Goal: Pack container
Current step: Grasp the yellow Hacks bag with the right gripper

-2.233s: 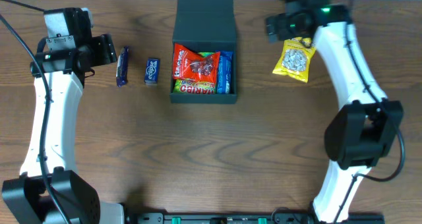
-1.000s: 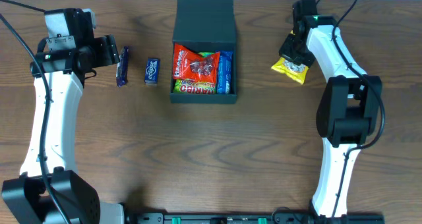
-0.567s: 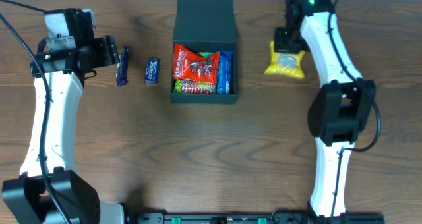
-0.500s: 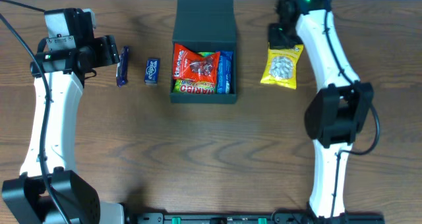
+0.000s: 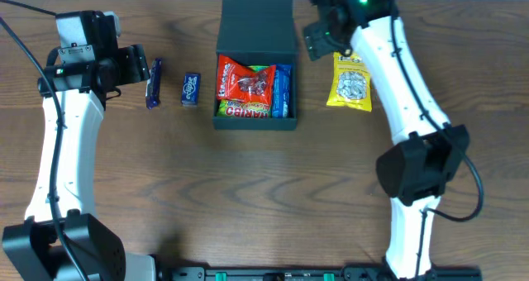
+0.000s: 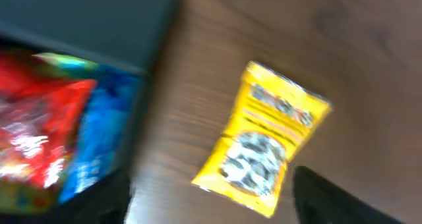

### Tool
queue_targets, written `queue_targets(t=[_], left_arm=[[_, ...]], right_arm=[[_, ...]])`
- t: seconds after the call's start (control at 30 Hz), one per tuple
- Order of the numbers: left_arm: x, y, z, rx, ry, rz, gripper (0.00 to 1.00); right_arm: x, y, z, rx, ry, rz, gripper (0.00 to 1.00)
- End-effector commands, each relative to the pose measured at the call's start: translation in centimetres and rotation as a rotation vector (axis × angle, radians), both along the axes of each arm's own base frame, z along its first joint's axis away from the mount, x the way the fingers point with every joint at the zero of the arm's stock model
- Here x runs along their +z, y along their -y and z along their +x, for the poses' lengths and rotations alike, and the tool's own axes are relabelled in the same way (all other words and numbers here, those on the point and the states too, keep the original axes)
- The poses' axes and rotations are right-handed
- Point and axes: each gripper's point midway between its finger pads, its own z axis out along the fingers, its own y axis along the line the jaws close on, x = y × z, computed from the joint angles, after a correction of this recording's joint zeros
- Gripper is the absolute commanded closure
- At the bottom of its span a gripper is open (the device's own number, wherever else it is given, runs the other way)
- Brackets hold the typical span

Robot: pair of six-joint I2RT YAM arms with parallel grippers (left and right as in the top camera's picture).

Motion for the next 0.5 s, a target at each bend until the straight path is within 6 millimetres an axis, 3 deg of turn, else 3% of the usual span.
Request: queue_targets(t=[0.0, 0.27, 0.47], left_arm=[[1.5, 0.0, 0.2, -0.014, 0.035, 0.009, 0.21], [1.5, 0.0, 0.2, -0.014, 0.036, 0.009, 0.20], [1.5, 0.0, 0.2, -0.014, 0.035, 0.009, 0.20]], right_arm=[[-3.6, 4.1, -0.5, -0.154, -0.096, 0.038, 0.19], [-10.0, 5.9, -2.6, -0.278, -0.245, 0.203, 0.20], [-12.8, 4.5, -3.0, -0.289, -0.250, 0.236, 0.17]])
